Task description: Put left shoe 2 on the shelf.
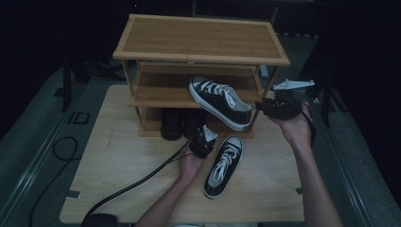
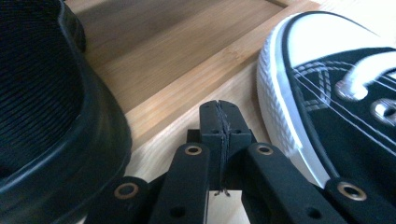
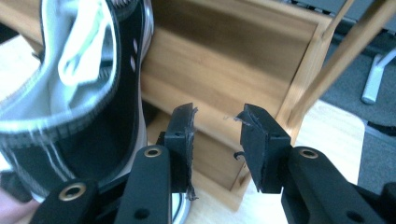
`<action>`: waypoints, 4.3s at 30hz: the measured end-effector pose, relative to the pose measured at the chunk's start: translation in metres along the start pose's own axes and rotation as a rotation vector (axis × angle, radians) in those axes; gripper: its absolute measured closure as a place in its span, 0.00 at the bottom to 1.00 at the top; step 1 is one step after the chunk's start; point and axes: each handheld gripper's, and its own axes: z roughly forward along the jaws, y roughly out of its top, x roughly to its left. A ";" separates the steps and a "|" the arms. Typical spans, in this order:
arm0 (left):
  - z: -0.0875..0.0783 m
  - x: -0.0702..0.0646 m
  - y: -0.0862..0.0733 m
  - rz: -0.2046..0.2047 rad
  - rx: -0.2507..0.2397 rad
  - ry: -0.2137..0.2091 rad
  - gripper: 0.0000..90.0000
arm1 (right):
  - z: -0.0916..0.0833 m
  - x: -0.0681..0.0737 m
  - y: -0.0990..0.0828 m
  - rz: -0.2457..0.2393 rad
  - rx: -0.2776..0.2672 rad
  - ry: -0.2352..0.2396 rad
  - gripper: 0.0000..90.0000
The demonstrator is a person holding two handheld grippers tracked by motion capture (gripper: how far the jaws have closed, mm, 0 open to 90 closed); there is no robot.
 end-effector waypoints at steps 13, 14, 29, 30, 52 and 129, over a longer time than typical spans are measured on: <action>0.028 0.004 0.014 -0.045 -0.012 0.046 1.00 | 0.009 0.004 -0.035 -0.018 0.057 0.021 0.81; 0.030 0.004 0.015 -0.076 -0.035 0.055 1.00 | 0.009 0.006 -0.038 -0.022 0.060 0.023 0.83; 0.038 0.009 0.022 -0.062 -0.011 0.080 1.00 | -0.001 0.035 -0.064 -0.081 0.034 0.076 0.92; 0.039 0.010 0.022 -0.063 -0.011 0.079 1.00 | -0.002 0.037 -0.064 -0.087 0.025 0.080 0.92; 0.050 0.011 0.029 -0.099 -0.022 0.117 1.00 | -0.014 0.055 -0.061 -0.115 -0.054 0.104 1.00; 0.053 0.007 0.032 -0.094 -0.005 0.122 1.00 | 0.046 0.110 -0.006 -0.271 -0.068 0.338 1.00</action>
